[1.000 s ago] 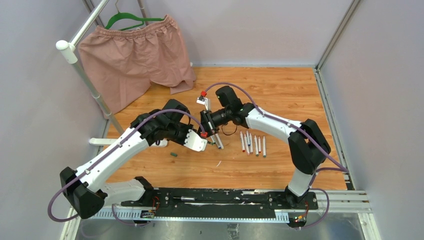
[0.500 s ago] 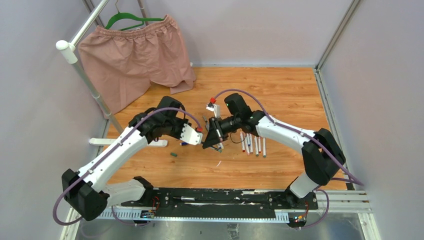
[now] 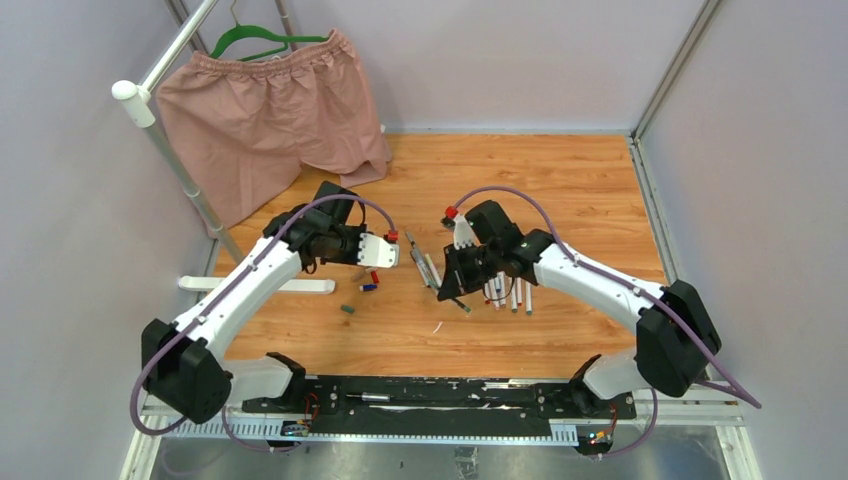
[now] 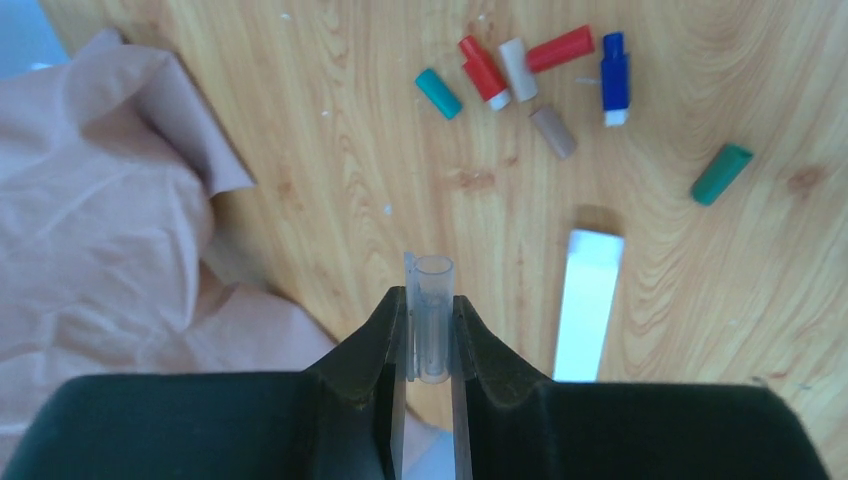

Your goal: Open the pen caps

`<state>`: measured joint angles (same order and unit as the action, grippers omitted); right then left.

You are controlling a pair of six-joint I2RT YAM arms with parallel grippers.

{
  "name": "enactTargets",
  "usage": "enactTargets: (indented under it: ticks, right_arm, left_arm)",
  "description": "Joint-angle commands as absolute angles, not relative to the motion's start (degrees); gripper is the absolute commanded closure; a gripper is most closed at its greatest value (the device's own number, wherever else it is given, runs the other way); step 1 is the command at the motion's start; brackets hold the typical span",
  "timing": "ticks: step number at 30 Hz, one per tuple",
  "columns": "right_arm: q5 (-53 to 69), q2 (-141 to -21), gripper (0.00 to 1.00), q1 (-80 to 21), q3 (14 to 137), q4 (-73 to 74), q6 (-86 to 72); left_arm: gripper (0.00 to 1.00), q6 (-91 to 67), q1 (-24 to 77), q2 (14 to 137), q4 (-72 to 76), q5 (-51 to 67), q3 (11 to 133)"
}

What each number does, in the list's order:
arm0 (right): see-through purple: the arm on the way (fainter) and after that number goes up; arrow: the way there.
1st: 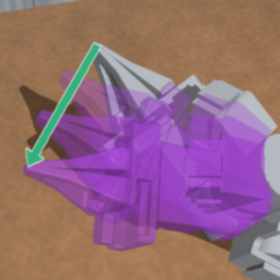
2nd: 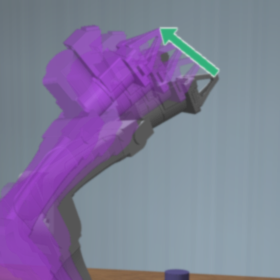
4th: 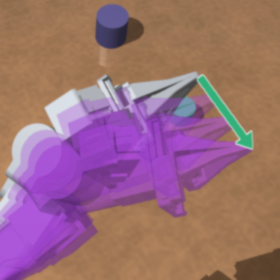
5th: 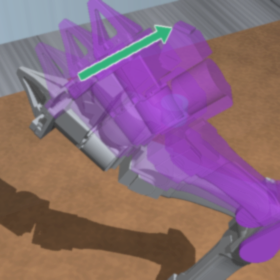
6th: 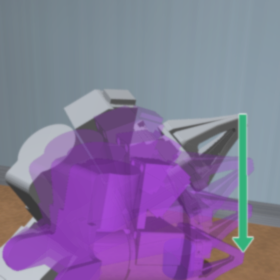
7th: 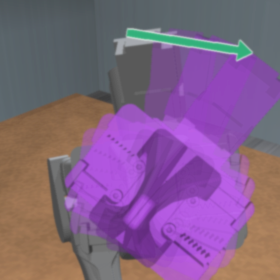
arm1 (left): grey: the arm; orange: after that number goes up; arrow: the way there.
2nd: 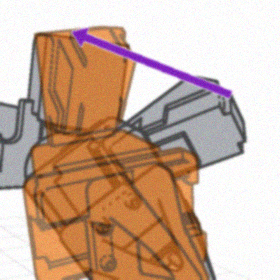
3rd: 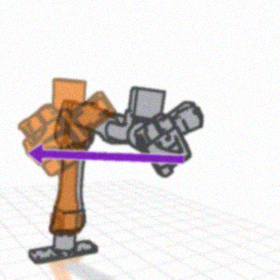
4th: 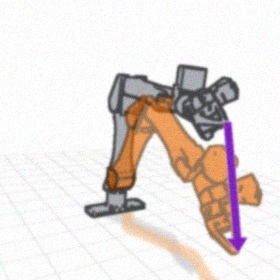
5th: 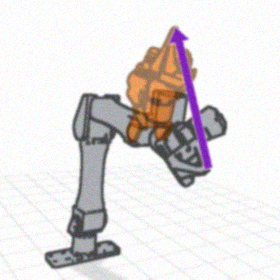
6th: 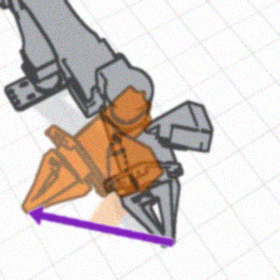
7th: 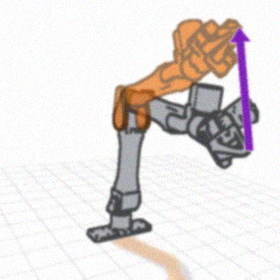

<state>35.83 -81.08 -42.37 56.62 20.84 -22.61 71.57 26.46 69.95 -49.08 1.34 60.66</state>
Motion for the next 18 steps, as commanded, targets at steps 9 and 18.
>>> enactTargets:
  ticks: [9, 18]
  right_arm:
    - [-14.99, -85.14, 1.0, -41.73, 51.39, 17.93, -26.61]
    - [-19.27, -93.04, 1.0, -41.66, 50.74, 12.8, -29.5]
  left_arm:
    - [1.0, 60.41, 26.29, 78.74, -43.16, 6.31, 53.07]
    - [1.0, 56.36, 26.28, 82.43, -42.91, 9.68, 51.03]
